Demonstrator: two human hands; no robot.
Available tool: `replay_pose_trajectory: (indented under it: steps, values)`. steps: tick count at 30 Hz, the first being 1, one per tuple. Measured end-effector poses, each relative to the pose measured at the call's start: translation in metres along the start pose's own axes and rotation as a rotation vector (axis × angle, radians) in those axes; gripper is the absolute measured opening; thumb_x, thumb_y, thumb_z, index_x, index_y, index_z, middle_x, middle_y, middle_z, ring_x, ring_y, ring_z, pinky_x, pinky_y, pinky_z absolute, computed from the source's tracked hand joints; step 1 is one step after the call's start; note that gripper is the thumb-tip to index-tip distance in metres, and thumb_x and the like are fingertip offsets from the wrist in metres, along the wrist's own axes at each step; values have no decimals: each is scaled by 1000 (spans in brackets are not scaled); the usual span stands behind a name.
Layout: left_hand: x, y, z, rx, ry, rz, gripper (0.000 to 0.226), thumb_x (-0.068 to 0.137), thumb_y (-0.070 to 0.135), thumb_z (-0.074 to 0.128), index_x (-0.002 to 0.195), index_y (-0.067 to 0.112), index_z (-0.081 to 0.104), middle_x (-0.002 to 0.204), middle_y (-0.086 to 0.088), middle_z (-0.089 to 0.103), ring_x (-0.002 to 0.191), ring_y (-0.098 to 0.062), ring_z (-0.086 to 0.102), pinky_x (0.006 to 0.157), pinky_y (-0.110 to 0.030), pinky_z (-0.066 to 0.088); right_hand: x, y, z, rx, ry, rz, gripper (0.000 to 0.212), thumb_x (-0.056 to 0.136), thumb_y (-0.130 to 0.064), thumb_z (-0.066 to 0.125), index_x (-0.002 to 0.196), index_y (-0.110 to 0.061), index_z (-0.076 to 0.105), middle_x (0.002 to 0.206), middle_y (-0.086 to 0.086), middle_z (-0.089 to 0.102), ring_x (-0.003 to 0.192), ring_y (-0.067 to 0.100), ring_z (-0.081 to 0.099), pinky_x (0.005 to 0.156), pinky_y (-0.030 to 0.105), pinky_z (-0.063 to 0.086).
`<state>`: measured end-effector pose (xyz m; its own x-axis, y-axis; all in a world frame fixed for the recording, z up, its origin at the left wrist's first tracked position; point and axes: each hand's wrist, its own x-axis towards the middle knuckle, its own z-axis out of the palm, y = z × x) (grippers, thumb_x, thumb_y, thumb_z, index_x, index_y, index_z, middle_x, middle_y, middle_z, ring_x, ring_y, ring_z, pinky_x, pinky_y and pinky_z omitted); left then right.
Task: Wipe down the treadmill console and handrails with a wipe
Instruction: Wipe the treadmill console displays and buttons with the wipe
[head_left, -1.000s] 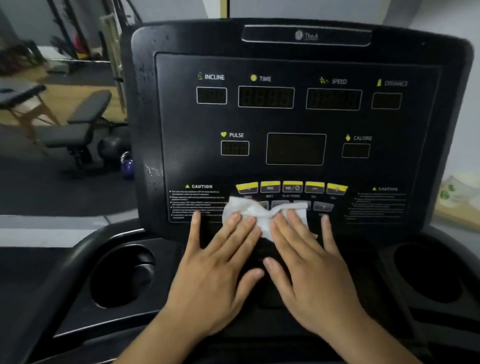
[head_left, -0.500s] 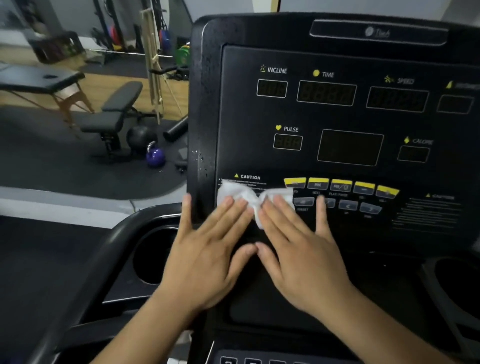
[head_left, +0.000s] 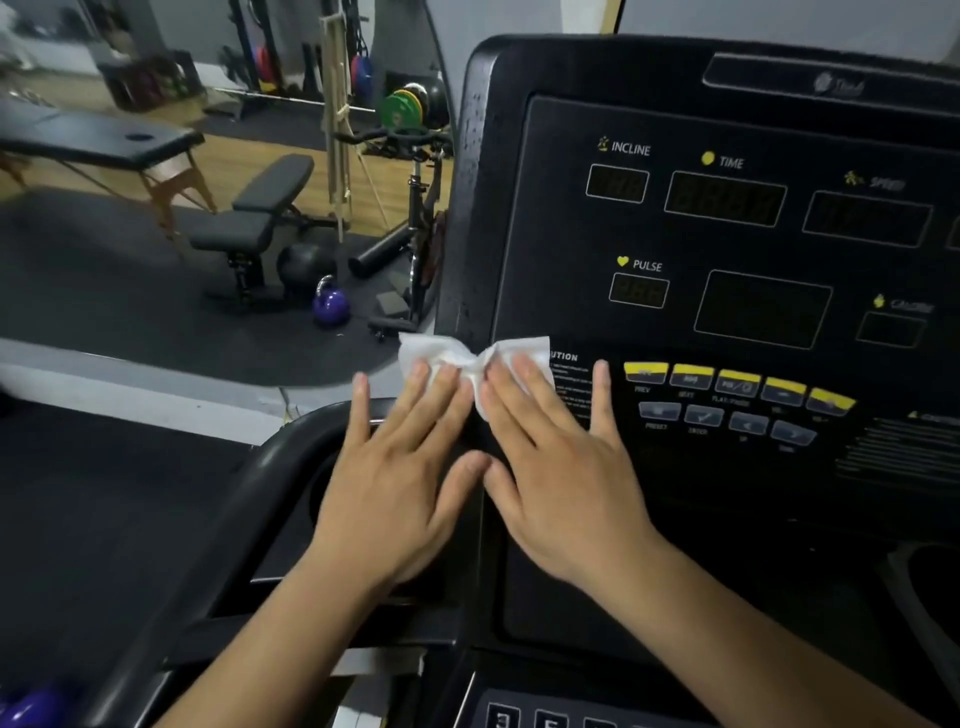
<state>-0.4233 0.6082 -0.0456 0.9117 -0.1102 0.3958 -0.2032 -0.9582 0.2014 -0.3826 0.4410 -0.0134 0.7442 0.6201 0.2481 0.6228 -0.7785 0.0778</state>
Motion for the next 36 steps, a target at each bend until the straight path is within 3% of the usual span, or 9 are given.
replay_pose_trajectory:
  steps: [6,11,17,21,26,30,36]
  values:
    - [-12,0,7,-8,-22,68,62,102,52,17,147,17,41,156,2,27,149,-17,12,119,-54,4,-21,3,9,-16,5,-38,58,94,-44,33,145,-17,42,153,-3,37,145,11,23,113,66,4]
    - [8,16,2,-19,0,74,61,102,54,17,149,19,35,157,3,26,149,-17,13,119,-55,2,-20,21,2,-16,50,39,60,96,-44,29,149,-17,31,158,-4,25,147,12,13,113,67,6]
    - [-1,43,14,-38,-72,159,59,101,53,27,146,19,42,154,4,32,147,-11,20,117,-61,4,-50,42,11,6,99,26,52,98,-44,35,140,-16,48,148,-3,44,142,10,28,112,67,9]
    - [20,58,5,-6,-88,153,63,101,54,16,148,19,39,155,4,31,147,-15,20,117,-61,2,-46,65,0,4,169,103,54,100,-43,31,146,-17,38,155,-4,31,145,10,21,113,67,9]
    - [4,78,18,-15,-146,186,66,100,58,19,145,17,45,153,3,37,146,-15,23,117,-61,1,-89,72,18,26,172,75,52,99,-45,32,142,-18,45,150,-5,39,143,9,27,113,65,10]
    - [35,90,14,75,-109,218,65,101,57,16,150,19,34,158,2,26,148,-17,16,116,-63,2,-71,99,-1,26,257,168,50,98,-40,37,141,-16,46,150,-4,37,142,11,29,113,66,9]
    - [10,114,38,20,-120,298,61,101,55,25,148,19,40,154,-1,39,146,-22,25,114,-65,10,-121,104,21,21,182,166,52,101,-45,29,141,-18,46,150,-4,40,143,9,27,115,63,8]
